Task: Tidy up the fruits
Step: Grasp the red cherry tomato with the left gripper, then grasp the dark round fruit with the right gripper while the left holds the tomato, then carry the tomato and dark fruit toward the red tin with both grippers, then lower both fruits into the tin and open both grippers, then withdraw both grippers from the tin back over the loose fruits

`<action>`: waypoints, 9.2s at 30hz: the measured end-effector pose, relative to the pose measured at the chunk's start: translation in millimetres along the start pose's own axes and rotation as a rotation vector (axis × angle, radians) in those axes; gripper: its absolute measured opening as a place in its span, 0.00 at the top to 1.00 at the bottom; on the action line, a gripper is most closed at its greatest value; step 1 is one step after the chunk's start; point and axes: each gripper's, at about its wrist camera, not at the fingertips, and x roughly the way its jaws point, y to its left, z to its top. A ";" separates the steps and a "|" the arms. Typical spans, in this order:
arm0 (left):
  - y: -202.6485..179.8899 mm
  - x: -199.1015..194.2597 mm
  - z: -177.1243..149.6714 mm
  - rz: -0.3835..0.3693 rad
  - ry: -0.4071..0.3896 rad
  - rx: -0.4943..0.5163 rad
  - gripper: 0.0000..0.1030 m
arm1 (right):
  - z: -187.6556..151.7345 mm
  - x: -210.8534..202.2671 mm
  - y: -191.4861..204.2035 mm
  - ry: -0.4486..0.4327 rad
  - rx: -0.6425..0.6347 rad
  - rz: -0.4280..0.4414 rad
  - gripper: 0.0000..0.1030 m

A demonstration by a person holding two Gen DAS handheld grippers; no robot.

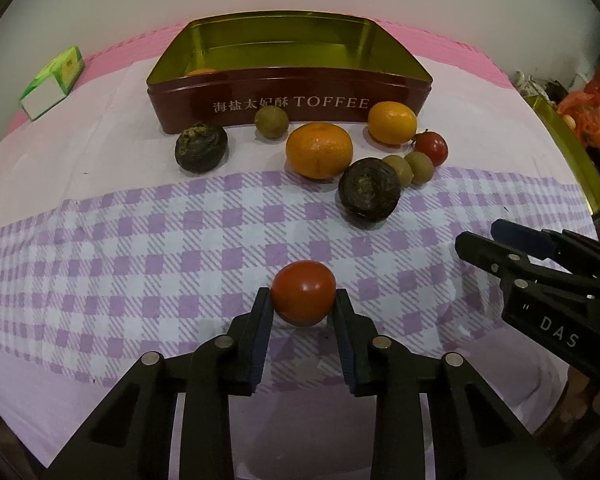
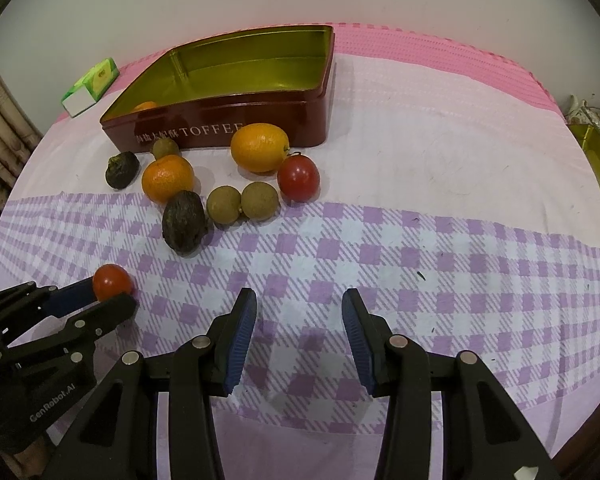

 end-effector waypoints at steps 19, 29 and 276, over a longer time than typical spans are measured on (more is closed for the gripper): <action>36.2 -2.2 -1.1 0.039 -0.035 -0.055 0.70 | -1.8 6.5 15.9 0.005 -0.049 0.021 0.58; 61.3 -3.6 -1.7 0.038 -0.051 -0.105 0.70 | 6.7 15.6 48.2 0.011 -0.121 0.021 0.55; 70.8 4.6 18.5 0.104 -0.078 -0.117 0.66 | 22.1 -0.4 -4.2 -0.033 0.033 0.004 0.69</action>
